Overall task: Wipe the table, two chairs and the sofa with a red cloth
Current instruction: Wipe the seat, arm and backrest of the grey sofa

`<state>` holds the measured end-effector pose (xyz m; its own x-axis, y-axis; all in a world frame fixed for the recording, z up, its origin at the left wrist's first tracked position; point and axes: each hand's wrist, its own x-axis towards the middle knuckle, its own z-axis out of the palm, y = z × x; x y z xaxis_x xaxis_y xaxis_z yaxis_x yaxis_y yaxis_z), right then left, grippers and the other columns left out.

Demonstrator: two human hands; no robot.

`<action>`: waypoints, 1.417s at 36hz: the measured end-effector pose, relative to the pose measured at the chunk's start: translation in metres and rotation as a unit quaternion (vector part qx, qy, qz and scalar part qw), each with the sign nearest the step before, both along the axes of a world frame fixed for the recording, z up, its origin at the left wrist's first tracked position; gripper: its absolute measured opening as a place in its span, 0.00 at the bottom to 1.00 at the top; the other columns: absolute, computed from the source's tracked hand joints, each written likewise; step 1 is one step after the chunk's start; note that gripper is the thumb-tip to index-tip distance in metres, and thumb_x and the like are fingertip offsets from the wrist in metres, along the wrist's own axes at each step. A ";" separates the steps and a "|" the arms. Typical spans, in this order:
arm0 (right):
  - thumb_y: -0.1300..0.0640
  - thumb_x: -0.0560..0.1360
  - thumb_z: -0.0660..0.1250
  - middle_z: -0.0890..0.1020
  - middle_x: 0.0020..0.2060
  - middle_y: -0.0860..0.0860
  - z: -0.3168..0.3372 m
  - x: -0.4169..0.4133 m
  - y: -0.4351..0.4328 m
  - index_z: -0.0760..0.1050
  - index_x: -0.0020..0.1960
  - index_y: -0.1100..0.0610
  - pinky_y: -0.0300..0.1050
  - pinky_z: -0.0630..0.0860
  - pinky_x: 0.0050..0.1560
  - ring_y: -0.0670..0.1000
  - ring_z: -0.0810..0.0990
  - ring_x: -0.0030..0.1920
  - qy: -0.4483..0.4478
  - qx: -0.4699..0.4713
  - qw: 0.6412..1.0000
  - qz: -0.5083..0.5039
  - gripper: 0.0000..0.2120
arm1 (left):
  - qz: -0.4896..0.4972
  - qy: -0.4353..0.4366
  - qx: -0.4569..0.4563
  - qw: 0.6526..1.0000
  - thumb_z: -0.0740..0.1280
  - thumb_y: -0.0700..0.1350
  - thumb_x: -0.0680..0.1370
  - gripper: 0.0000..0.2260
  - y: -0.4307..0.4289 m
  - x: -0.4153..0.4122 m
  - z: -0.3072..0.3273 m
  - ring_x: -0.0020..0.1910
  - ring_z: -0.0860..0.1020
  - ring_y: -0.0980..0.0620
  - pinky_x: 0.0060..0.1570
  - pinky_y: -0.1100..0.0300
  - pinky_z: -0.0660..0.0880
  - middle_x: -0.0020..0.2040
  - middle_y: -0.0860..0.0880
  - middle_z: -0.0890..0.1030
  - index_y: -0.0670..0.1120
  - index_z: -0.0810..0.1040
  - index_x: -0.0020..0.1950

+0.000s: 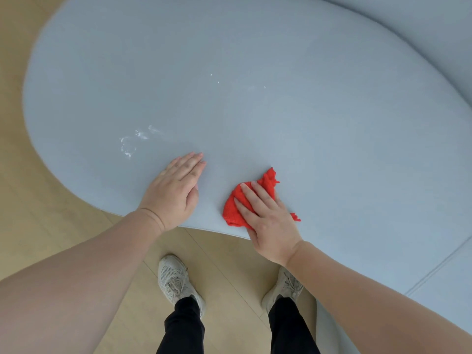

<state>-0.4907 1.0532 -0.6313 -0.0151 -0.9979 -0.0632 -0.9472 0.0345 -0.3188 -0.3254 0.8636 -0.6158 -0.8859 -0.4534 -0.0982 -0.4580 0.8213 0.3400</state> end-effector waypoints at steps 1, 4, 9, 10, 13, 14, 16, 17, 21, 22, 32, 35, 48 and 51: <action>0.56 0.75 0.63 0.68 0.72 0.59 -0.002 0.004 0.000 0.74 0.68 0.58 0.65 0.61 0.71 0.63 0.63 0.73 0.000 -0.007 1.000 0.012 0.22 | 0.007 0.004 -0.001 1.000 0.53 0.41 0.76 0.22 -0.001 0.001 0.001 0.69 0.68 0.42 0.73 0.55 0.54 0.69 0.39 0.71 0.34 0.71 0.68; 0.58 0.72 0.71 0.69 0.72 0.59 -0.006 0.013 -0.003 0.74 0.68 0.58 0.65 0.61 0.70 0.63 0.63 0.73 0.001 -0.016 1.000 0.017 0.25 | 0.020 0.009 0.000 1.000 0.53 0.40 0.76 0.22 -0.005 0.006 0.003 0.69 0.67 0.42 0.73 0.55 0.54 0.69 0.38 0.71 0.34 0.71 0.68; 0.57 0.71 0.72 0.69 0.71 0.60 -0.011 0.007 -0.009 0.76 0.66 0.58 0.65 0.62 0.70 0.64 0.64 0.72 0.006 -0.021 0.999 0.031 0.24 | -0.010 -0.003 0.000 1.000 0.53 0.40 0.76 0.22 -0.013 0.019 0.002 0.70 0.66 0.43 0.73 0.54 0.55 0.69 0.39 0.71 0.35 0.71 0.68; 0.57 0.72 0.70 0.68 0.72 0.60 -0.012 0.005 -0.011 0.76 0.66 0.58 0.65 0.62 0.70 0.63 0.63 0.73 0.003 -0.022 0.999 0.040 0.23 | -0.013 -0.005 -0.001 1.000 0.54 0.40 0.76 0.22 -0.015 0.021 0.000 0.70 0.66 0.43 0.73 0.53 0.55 0.70 0.39 0.71 0.35 0.71 0.68; 0.56 0.75 0.62 0.67 0.72 0.60 -0.012 -0.003 -0.026 0.75 0.67 0.56 0.62 0.61 0.71 0.63 0.63 0.73 -0.003 -0.025 0.998 0.056 0.21 | -0.037 -0.008 -0.003 0.999 0.53 0.40 0.76 0.22 -0.016 0.022 -0.005 0.70 0.65 0.44 0.73 0.53 0.55 0.70 0.39 0.70 0.35 0.71 0.68; 0.56 0.75 0.60 0.67 0.72 0.61 -0.011 -0.005 -0.033 0.75 0.67 0.56 0.61 0.61 0.72 0.63 0.64 0.73 -0.003 -0.029 0.998 0.060 0.21 | -0.046 -0.008 -0.003 0.999 0.53 0.40 0.76 0.22 -0.015 0.021 -0.007 0.70 0.65 0.44 0.73 0.53 0.55 0.70 0.40 0.70 0.35 0.71 0.68; 0.55 0.74 0.59 0.68 0.72 0.61 -0.010 -0.011 -0.048 0.76 0.66 0.55 0.61 0.62 0.70 0.64 0.66 0.71 0.001 -0.032 0.997 0.067 0.22 | -0.049 -0.001 -0.001 0.999 0.54 0.40 0.76 0.22 -0.015 0.016 -0.008 0.70 0.65 0.44 0.73 0.53 0.55 0.70 0.39 0.71 0.35 0.71 0.68; 0.55 0.74 0.59 0.68 0.71 0.61 -0.010 -0.014 -0.055 0.76 0.66 0.54 0.61 0.63 0.69 0.64 0.67 0.71 0.002 -0.032 0.997 0.070 0.22 | -0.044 0.005 0.000 0.999 0.54 0.40 0.76 0.22 -0.016 0.013 -0.009 0.70 0.65 0.44 0.72 0.53 0.55 0.69 0.39 0.71 0.35 0.72 0.67; 0.54 0.74 0.60 0.69 0.71 0.61 -0.012 -0.030 -0.075 0.75 0.67 0.53 0.62 0.65 0.69 0.64 0.68 0.71 0.008 -0.028 0.996 0.084 0.22 | -0.031 0.022 0.003 0.999 0.54 0.40 0.76 0.21 -0.024 0.004 -0.009 0.69 0.68 0.42 0.70 0.50 0.60 0.69 0.38 0.72 0.35 0.72 0.66; 0.54 0.74 0.61 0.69 0.71 0.61 -0.012 -0.033 -0.079 0.75 0.67 0.53 0.62 0.65 0.69 0.64 0.67 0.71 0.011 -0.030 0.996 0.081 0.22 | -0.032 0.021 0.004 0.999 0.54 0.40 0.76 0.21 -0.026 0.003 -0.009 0.69 0.68 0.42 0.70 0.49 0.60 0.69 0.38 0.71 0.35 0.72 0.66; 0.54 0.74 0.60 0.69 0.70 0.62 -0.010 -0.070 -0.125 0.75 0.67 0.54 0.65 0.67 0.67 0.64 0.68 0.70 0.028 -0.019 0.999 -0.011 0.22 | -0.048 0.024 0.024 0.998 0.54 0.41 0.75 0.22 -0.033 -0.017 -0.007 0.69 0.70 0.42 0.68 0.48 0.61 0.69 0.40 0.72 0.36 0.73 0.66; 0.53 0.74 0.58 0.70 0.70 0.62 -0.010 -0.087 -0.142 0.75 0.67 0.55 0.64 0.66 0.68 0.65 0.69 0.70 0.032 -0.017 0.999 -0.018 0.23 | -0.046 0.018 0.026 0.998 0.54 0.42 0.75 0.23 -0.030 -0.026 -0.015 0.70 0.68 0.44 0.70 0.49 0.60 0.70 0.41 0.71 0.36 0.72 0.68; 0.51 0.75 0.55 0.67 0.72 0.62 -0.006 -0.194 -0.212 0.71 0.70 0.55 0.64 0.61 0.71 0.65 0.64 0.72 0.018 0.012 0.996 -0.083 0.25 | -0.055 0.017 -0.001 0.998 0.53 0.42 0.75 0.24 -0.033 -0.026 -0.030 0.73 0.63 0.46 0.72 0.50 0.58 0.73 0.43 0.66 0.40 0.63 0.72; 0.52 0.75 0.57 0.67 0.71 0.63 -0.008 -0.213 -0.220 0.71 0.70 0.56 0.64 0.62 0.71 0.66 0.64 0.71 0.016 0.002 0.997 -0.070 0.24 | -0.052 0.022 -0.008 0.998 0.53 0.42 0.76 0.24 -0.034 -0.027 -0.032 0.72 0.64 0.46 0.72 0.51 0.58 0.72 0.43 0.67 0.40 0.64 0.72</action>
